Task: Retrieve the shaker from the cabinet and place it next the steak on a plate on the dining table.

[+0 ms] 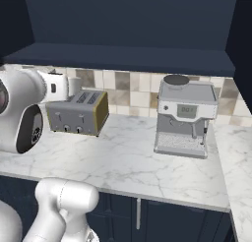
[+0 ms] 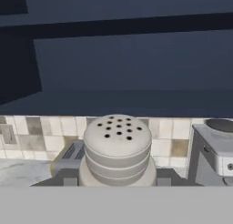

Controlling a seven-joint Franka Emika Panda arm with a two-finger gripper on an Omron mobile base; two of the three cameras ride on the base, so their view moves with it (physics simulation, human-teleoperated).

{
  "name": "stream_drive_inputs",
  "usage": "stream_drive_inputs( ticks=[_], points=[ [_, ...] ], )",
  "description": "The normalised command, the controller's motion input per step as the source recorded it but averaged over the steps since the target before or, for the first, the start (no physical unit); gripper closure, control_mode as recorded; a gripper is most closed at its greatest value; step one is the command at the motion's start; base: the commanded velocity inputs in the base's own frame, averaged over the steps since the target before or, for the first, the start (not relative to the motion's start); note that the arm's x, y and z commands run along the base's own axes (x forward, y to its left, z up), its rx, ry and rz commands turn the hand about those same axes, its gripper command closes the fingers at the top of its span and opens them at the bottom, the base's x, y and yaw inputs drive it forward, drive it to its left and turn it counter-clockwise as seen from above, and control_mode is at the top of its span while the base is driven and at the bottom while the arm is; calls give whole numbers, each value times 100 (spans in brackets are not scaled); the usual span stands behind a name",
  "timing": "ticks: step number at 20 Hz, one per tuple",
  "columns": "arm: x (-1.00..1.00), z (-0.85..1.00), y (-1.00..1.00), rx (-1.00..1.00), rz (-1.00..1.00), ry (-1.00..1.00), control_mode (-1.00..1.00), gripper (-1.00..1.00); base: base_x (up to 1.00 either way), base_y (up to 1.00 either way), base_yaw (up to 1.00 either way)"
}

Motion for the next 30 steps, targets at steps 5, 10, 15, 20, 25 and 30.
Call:
stream_drive_inputs(
  ticks=[5, 10, 15, 20, 25, 30],
  points=[
    [-71, -2, 0, 0, 5, -9, 100, 100, -20, 0, 1],
    [0, 0, 0, 0, 0, 0, 100, 100, -100, 5, 9],
    [0, 0, 0, 0, 0, 0, 100, 100, -100, 53, 17],
    [0, 0, 0, 0, 0, 0, 100, 100, -100, 97, 25],
    [0, 0, 0, 0, 0, 0, 100, 100, -73, 90, 56],
    [0, 0, 0, 0, 0, 0, 100, 100, -13, 22, 99]
  ],
)
